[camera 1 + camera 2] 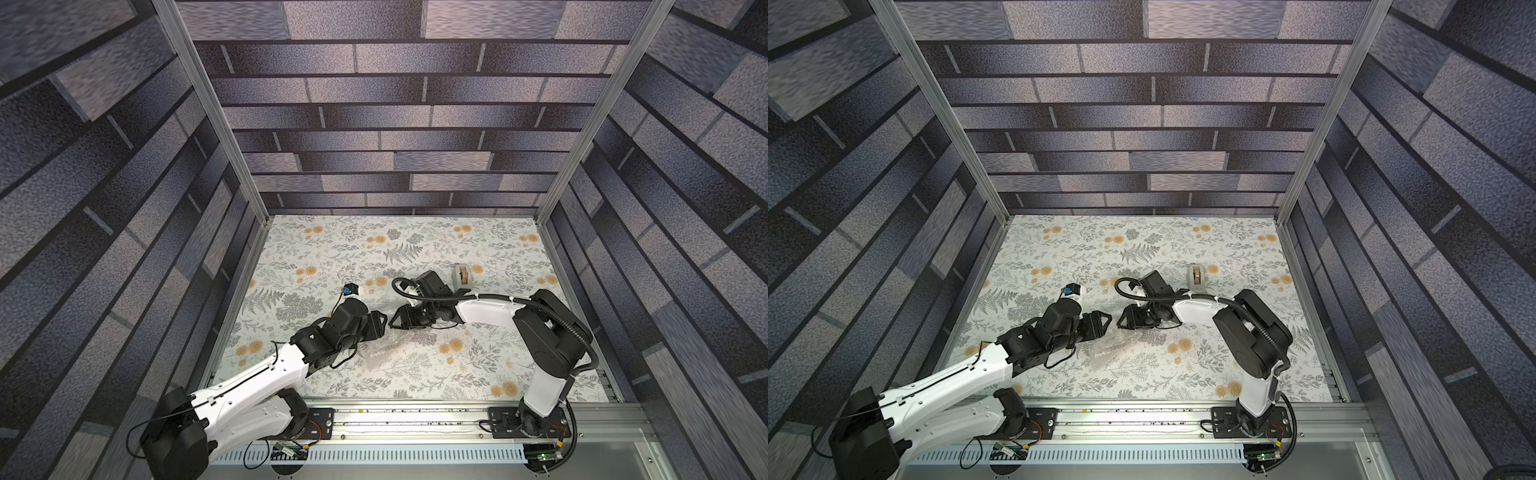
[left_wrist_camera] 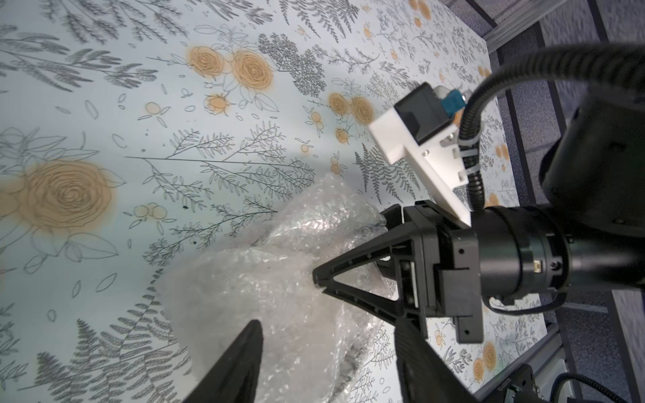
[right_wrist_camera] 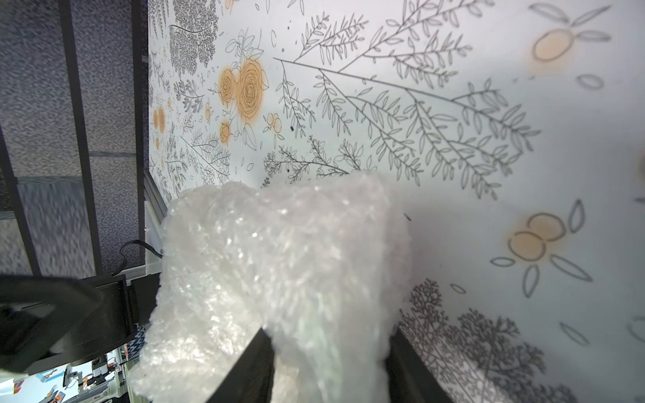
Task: Wrap bowls in bubble wrap
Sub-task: Wrap the bowl in bubble wrap.
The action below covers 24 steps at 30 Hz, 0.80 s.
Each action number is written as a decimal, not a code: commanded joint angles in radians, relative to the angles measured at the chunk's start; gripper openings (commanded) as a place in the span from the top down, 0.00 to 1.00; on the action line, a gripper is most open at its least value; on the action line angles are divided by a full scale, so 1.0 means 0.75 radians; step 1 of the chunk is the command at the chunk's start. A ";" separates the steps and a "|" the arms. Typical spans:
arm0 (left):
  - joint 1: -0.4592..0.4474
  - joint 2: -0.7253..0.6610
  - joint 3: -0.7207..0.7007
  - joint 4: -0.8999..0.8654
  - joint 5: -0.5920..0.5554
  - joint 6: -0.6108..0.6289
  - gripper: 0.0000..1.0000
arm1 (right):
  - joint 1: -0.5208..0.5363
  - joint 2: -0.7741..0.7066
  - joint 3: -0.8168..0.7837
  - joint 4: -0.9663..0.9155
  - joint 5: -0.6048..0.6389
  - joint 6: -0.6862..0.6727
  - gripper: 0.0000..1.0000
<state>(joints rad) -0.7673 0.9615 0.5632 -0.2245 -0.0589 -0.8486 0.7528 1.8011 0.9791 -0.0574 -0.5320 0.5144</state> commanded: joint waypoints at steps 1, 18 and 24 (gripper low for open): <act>0.032 -0.079 -0.093 -0.196 -0.046 -0.031 0.27 | 0.014 0.004 0.008 -0.071 0.021 -0.017 0.51; 0.085 0.023 -0.196 -0.005 -0.054 -0.089 0.20 | 0.015 0.018 0.018 -0.069 0.014 -0.015 0.52; 0.087 0.212 -0.148 0.157 0.006 -0.053 0.22 | 0.015 0.006 0.024 -0.083 0.016 -0.022 0.52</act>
<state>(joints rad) -0.7052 1.0710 0.4332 -0.1738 -0.0761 -0.9169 0.7551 1.8011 0.9802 -0.0734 -0.5278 0.5140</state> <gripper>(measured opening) 0.787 0.479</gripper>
